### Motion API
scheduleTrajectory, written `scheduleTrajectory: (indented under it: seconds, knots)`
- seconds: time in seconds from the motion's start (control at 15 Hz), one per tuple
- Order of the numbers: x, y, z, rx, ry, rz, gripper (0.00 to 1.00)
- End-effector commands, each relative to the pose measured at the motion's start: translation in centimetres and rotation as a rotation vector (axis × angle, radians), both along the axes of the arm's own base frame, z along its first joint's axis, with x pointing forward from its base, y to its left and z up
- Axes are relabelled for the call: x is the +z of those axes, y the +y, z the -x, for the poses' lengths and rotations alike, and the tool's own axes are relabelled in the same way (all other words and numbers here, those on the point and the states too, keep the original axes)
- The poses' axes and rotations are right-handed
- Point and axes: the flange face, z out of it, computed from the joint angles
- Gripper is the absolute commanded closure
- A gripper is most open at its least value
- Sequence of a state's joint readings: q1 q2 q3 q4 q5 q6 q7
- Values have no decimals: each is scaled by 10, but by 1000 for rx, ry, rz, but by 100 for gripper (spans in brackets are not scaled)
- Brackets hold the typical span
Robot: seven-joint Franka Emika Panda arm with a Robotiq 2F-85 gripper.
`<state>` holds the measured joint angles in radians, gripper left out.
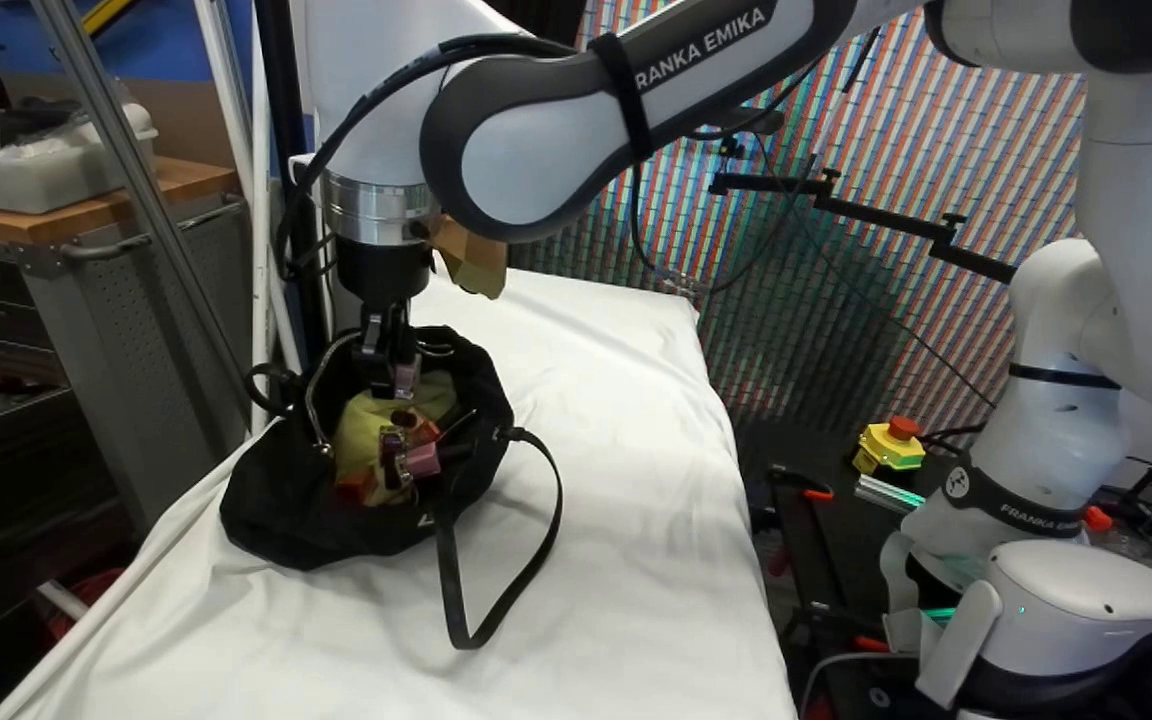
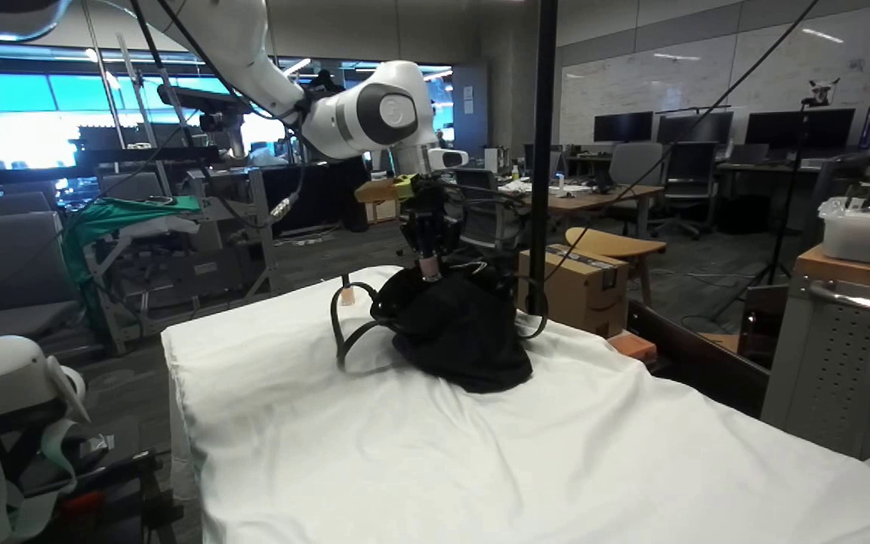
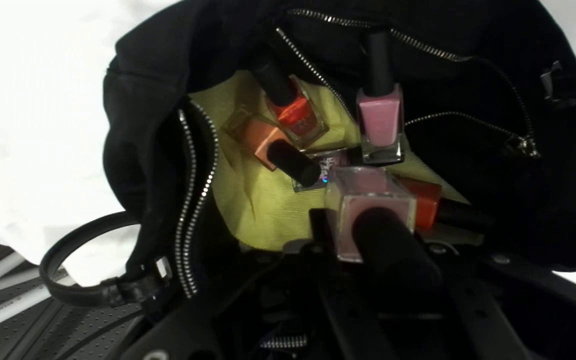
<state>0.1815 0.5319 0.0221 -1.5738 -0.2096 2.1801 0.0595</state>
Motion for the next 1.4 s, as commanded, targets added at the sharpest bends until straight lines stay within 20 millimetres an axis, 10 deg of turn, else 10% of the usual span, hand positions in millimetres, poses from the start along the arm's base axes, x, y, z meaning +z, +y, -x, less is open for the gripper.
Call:
scheduleTrajectory:
  seconds: [0.0, 0.13, 0.53, 1.0, 1.33]
  knots:
    - [-5, -3, -25, -37, -12, 13, 85]
    - [-11, -4, -33, -55, -21, 17, 34]
    - [-11, -4, -43, -96, -44, 12, 5]
    - [-5, 13, -11, -70, 66, 12, 0]
    - [2, 67, 35, -5, 119, 13, 0]
